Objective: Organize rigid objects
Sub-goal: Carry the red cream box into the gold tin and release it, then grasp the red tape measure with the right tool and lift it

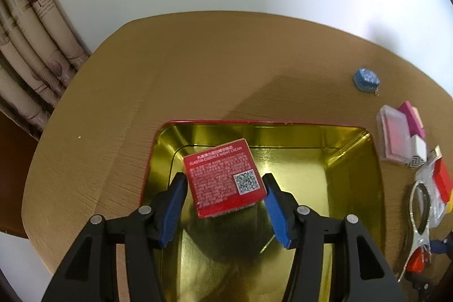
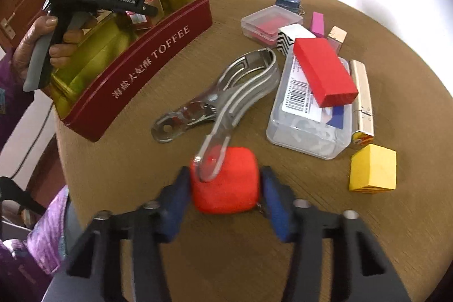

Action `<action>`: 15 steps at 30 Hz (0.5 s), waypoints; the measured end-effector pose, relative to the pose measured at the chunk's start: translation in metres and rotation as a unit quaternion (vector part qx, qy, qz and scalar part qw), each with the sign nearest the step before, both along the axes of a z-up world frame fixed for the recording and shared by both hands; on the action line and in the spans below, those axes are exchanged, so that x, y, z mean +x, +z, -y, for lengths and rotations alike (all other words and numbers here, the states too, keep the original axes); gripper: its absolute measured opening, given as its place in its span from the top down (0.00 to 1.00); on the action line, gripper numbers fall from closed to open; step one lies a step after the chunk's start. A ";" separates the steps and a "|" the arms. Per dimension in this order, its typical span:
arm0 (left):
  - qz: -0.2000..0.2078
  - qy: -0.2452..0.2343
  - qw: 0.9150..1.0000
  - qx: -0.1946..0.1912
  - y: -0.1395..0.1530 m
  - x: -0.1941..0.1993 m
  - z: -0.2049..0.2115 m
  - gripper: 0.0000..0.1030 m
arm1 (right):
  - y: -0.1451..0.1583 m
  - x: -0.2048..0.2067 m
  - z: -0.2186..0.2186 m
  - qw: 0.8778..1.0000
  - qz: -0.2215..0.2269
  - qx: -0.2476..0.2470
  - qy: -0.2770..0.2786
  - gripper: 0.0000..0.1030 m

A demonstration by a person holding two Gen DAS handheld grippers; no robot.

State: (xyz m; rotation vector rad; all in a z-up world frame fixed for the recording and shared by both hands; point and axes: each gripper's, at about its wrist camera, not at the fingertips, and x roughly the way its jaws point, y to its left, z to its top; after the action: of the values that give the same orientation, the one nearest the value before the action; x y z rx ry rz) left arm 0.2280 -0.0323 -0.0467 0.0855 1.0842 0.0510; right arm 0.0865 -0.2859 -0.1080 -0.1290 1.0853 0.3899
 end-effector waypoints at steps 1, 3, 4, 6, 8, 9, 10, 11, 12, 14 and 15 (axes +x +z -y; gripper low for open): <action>0.003 0.002 1.000 -0.003 0.004 -0.002 0.000 0.46 | 0.000 0.000 0.000 1.000 -0.001 -0.002 0.002 0.56; 0.016 0.007 1.000 -0.012 0.014 -0.011 -0.002 0.46 | 0.000 0.000 -0.003 1.000 -0.001 -0.008 0.006 0.56; 0.021 0.008 1.000 -0.017 0.018 -0.016 -0.001 0.46 | 0.000 0.000 -0.004 1.000 0.000 -0.012 0.008 0.56; 0.036 0.013 0.999 -0.032 0.031 -0.028 -0.005 0.46 | 0.000 -0.002 -0.006 1.000 0.001 -0.016 0.008 0.56; 0.050 0.007 0.998 -0.045 0.045 -0.042 -0.003 0.46 | -0.001 -0.007 -0.007 1.000 0.001 -0.018 0.008 0.57; 0.054 0.003 0.997 -0.049 0.050 -0.048 -0.001 0.46 | 0.000 -0.011 -0.007 1.000 -0.001 -0.017 0.007 0.57; 0.057 0.000 0.997 -0.052 0.056 -0.053 -0.001 0.46 | 0.000 -0.015 -0.005 1.000 -0.002 -0.015 0.005 0.57; 0.061 -0.003 0.996 -0.058 0.062 -0.060 -0.001 0.46 | 0.000 -0.019 -0.003 1.000 -0.003 -0.013 0.001 0.57; 0.064 -0.005 0.996 -0.064 0.066 -0.066 0.000 0.46 | 0.001 -0.024 -0.001 1.000 -0.007 -0.007 -0.004 0.57; 0.070 -0.004 0.995 -0.073 0.075 -0.077 -0.002 0.46 | 0.001 -0.035 0.004 1.000 -0.018 0.009 -0.010 0.57; 0.073 0.002 0.994 -0.075 0.078 -0.082 -0.004 0.46 | 0.003 -0.041 0.006 1.000 -0.020 0.017 -0.014 0.57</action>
State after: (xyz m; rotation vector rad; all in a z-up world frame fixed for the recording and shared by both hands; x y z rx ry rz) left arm 0.1464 -0.0278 0.0309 -0.0549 0.9381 -0.0214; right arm 0.0453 -0.2915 -0.1054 -0.0755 1.1186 0.3864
